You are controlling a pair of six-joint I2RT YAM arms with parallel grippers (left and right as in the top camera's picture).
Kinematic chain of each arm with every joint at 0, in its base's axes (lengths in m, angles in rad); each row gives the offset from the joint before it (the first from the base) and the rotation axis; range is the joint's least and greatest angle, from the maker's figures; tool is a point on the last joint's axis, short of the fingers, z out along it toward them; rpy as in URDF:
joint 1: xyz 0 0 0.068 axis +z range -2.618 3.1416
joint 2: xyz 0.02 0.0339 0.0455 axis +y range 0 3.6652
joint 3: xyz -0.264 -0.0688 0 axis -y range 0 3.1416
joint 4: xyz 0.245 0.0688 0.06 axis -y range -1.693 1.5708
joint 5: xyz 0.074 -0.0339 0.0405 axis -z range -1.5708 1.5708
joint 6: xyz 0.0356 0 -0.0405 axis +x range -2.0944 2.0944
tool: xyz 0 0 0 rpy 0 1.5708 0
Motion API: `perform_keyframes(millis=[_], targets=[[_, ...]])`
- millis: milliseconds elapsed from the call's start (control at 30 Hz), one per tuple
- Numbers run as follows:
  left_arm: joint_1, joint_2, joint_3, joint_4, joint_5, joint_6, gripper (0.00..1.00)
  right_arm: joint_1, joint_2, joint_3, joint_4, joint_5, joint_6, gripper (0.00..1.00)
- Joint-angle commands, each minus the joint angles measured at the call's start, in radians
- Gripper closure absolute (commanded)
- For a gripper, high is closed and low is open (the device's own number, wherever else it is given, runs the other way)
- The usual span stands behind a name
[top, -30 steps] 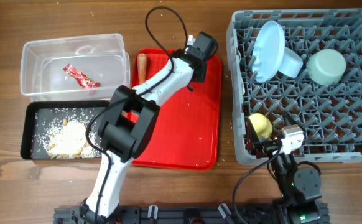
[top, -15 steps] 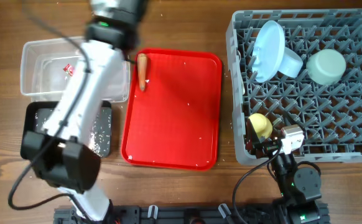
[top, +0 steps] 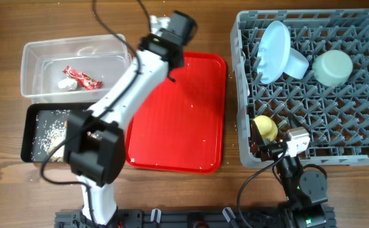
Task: Sort waste into correct bins and load items into the dishwasher rack
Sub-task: 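Pick the white tissue with the left gripper and drop it in bin, then grasp the carrot with the left gripper and drop it on black tray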
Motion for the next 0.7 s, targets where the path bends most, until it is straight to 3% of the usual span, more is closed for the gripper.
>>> perform_keyframes(millis=[0, 167, 333, 433, 600, 667], targets=[[0.012, 0.140, -0.044, 0.018, -0.115, 0.018, 0.44, -0.003, -0.005, -0.001, 0.006, -0.009, 0.013, 0.00], [0.100, 0.228, -0.044, 0.097, -0.121, 0.008, 0.44, -0.003, -0.005, -0.001, 0.006, -0.009, 0.013, 0.00], [0.165, 0.264, -0.044, 0.164, 0.026, 0.024, 0.59, -0.003, -0.005, -0.001, 0.006, -0.009, 0.013, 0.00], [0.152, 0.262, -0.042, 0.179, 0.092, 0.063, 0.74, -0.003, -0.005, -0.001, 0.006, -0.009, 0.013, 0.00], [0.060, 0.179, -0.037, 0.149, 0.059, 0.101, 0.80, -0.003, -0.005, -0.001, 0.006, -0.009, 0.013, 0.00], [0.022, 0.100, -0.027, 0.057, 0.060, 0.089, 0.84, -0.003, -0.005, -0.001, 0.006, -0.009, 0.013, 0.00]])
